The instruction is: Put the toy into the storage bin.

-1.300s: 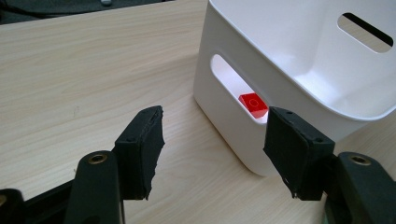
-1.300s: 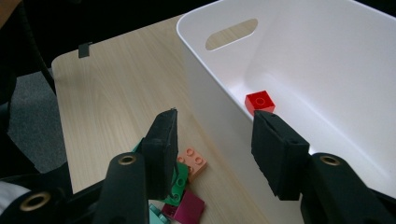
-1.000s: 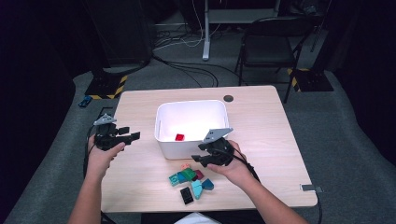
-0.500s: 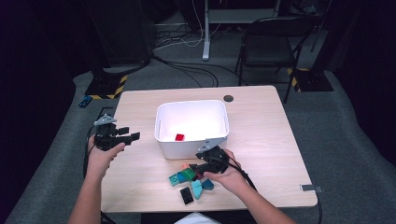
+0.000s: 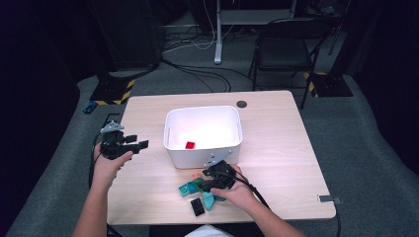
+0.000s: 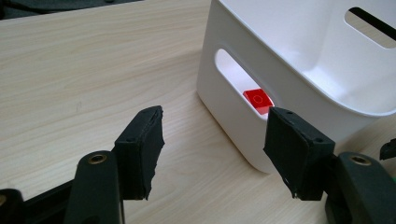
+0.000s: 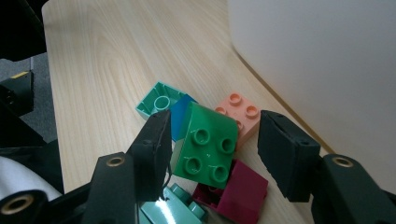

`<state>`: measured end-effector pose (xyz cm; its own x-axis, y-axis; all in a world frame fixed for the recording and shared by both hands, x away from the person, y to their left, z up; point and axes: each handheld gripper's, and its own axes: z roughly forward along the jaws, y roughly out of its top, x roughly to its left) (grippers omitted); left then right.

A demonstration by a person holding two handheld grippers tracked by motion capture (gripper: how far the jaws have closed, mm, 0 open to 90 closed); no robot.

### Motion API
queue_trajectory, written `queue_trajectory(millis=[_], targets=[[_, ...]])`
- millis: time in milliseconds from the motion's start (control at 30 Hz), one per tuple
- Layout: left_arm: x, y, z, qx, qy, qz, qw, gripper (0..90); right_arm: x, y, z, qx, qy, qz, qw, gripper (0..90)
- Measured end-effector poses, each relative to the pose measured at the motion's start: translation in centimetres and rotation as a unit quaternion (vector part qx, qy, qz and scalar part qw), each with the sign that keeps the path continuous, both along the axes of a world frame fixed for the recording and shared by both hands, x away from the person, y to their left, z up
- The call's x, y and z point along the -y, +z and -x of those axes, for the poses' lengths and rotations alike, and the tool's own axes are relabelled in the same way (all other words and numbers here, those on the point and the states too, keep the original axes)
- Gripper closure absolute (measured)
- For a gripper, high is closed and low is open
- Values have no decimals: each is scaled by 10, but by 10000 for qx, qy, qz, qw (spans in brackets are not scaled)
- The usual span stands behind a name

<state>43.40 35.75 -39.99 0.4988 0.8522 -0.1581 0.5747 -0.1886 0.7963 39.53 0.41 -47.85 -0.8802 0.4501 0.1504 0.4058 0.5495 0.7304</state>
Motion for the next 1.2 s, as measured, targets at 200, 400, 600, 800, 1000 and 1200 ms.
queue_trajectory(millis=[200,400,600,800,1000,1200], targets=[[0,-1,-1,8,15,6,10000,368,-3,-9,-2,-121,37,25,9999,427],[-1,-1,-1,14,11,12,10000,368,-5,-18,-5,-256,24,8,9997,428],[-1,-1,-1,-16,29,-2,10000,368,-8,-22,-5,-311,55,13,9995,449],[-1,-1,-1,-19,32,6,10000,368,-8,-21,-5,-199,63,-18,9998,529],[-1,-1,-1,-22,28,-1,10000,368,-7,-18,-4,-92,93,25,9999,572],[-1,-1,-1,-24,2,-18,10000,368,-5,-10,-2,-65,72,-32,9999,581]])
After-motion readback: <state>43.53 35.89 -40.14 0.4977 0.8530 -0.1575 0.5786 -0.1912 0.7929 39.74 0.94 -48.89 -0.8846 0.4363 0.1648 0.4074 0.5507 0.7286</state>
